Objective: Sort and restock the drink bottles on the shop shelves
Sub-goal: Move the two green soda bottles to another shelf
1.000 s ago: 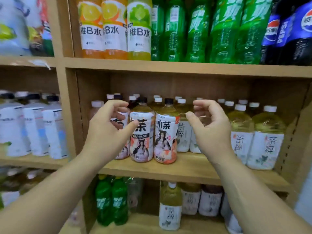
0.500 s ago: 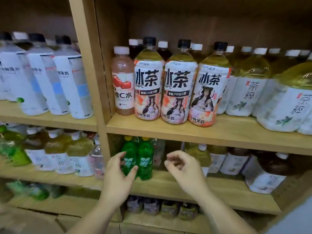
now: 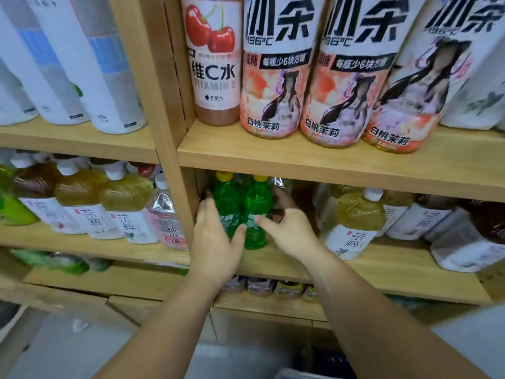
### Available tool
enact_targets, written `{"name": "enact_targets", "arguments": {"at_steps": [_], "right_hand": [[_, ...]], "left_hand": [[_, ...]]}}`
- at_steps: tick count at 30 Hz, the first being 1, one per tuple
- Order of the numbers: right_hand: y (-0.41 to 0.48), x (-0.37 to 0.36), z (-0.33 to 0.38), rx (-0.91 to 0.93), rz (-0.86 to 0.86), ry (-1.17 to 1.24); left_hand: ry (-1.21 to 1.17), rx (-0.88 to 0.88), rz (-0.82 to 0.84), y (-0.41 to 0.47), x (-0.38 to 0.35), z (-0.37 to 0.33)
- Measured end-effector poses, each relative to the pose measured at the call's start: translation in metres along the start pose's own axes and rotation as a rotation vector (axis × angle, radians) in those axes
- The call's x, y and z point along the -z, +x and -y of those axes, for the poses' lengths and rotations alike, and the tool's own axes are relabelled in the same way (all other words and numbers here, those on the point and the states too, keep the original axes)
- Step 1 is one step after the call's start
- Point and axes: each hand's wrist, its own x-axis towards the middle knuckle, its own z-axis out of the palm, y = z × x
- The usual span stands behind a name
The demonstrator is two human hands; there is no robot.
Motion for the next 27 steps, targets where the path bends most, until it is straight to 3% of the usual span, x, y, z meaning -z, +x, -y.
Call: {"name": "enact_targets", "arguments": {"at_steps": [10,16,22,27], "right_hand": [[-0.001,-0.003,-0.009,-0.036,-0.007,-0.002],[-0.007,-0.003,-0.015,0.011,-0.001,0.048],[-0.021,0.001,-0.028,-0.01,-0.031,0.141],[-0.044,0.01,-0.027,0.0,0.018,0.145]], "left_hand": [[0.025,0.011,-0.048,0.0,-0.005,-0.004],[-0.078,0.069,0.032,0.004,-0.004,0.001],[-0.007,-0.035,0.103,0.009,-0.005,0.006],[-0.09,-0.033,0.126,-0.009,0.0,-0.001]]}}
